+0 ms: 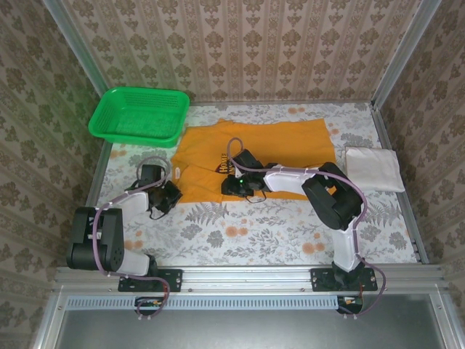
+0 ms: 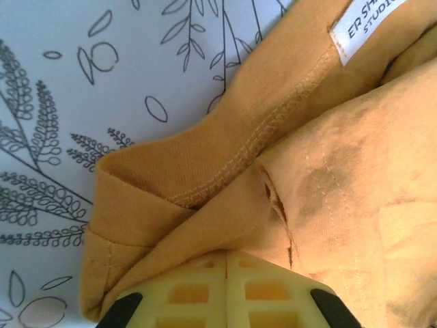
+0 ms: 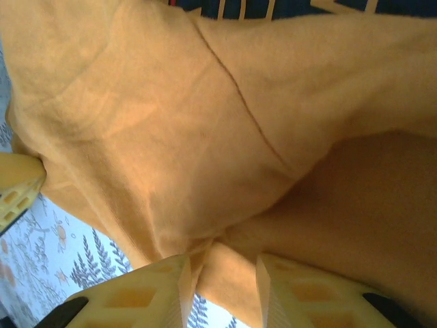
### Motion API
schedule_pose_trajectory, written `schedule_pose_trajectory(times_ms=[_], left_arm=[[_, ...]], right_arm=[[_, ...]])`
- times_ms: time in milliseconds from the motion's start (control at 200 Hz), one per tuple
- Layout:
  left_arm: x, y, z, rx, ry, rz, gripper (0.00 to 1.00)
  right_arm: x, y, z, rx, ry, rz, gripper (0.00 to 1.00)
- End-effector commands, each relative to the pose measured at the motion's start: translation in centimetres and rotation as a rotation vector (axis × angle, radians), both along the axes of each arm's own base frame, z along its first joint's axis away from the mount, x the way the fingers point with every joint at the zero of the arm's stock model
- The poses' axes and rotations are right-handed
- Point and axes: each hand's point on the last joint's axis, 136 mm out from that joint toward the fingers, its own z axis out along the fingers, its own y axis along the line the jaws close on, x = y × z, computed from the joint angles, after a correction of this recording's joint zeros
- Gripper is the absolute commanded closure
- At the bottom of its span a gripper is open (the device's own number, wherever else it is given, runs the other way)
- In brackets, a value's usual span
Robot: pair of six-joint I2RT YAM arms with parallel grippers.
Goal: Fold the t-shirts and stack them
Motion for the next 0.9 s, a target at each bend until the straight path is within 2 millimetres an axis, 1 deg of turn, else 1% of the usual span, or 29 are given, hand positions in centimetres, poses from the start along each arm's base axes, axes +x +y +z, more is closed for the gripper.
schedule_pose_trajectory(times_ms=[0,100,140,300,345,565,630,725,775,895], left_arm=[[-1.0,0.7,-1.7,0.008,0.051,0.023,0.96],[-1.3,0.8,-2.4,0.006,0.068,0.026,0.97],[-1.4,0.9,-2.7,0.001,0.075,0.027,0.97],[-1.6,0.7,-3.0,-0.018,0.087,0.024,0.98],[-1.7,0.7,-2.9,-0.017,0.086,0.025,0.98],[-2.9,1.2,-2.7,-0.01,0.099,0.034,0.98],[-3.5,1.5,-2.6,-0.002,0.103,0.042,0.98],[-4.4,1.9,-2.8,0.007,0.11,0.054,0.98],[-4.7,2.2,-3.0,0.009,0.114,0.061,0.98],[-5.0,2.7,-3.5,0.012,0.123,0.074,0.98]], right_arm=[[0.8,1.2,1.1,0.063,0.004,-0.012,0.69],[1.5,1.0,1.9,0.072,-0.014,-0.025,0.66],[1.7,1.0,1.9,0.074,-0.016,-0.033,0.65],[2.0,1.3,1.1,0.076,0.012,-0.034,0.65],[2.2,1.4,1.2,0.08,0.008,-0.034,0.65],[3.0,1.3,-0.1,0.058,0.036,-0.05,0.65],[3.2,1.0,-0.3,0.05,0.034,-0.064,0.71],[3.5,0.5,-0.3,0.042,0.031,-0.077,0.86],[3.8,0.4,0.2,0.048,0.011,-0.078,1.0],[4.4,-0.1,1.6,0.024,-0.051,-0.068,1.0]])
